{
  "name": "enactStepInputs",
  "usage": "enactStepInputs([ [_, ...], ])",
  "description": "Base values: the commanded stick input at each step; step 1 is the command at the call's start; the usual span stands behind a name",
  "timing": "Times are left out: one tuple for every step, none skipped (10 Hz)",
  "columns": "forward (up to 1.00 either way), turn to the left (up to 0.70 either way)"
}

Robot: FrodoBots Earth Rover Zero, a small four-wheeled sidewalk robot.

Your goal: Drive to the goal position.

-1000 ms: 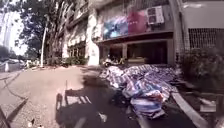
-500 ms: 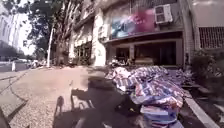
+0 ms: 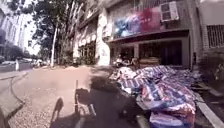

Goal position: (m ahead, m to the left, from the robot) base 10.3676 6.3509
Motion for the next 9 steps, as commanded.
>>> enactStepInputs([
  [0.44, 0.27],
  [0.44, 0.27],
  [0.44, 0.27],
  [0.45, 0.27],
  [0.45, 0.27],
  [0.45, 0.27],
  [0.45, 0.27],
  [0.44, 0.27],
  [0.44, 0.27],
])
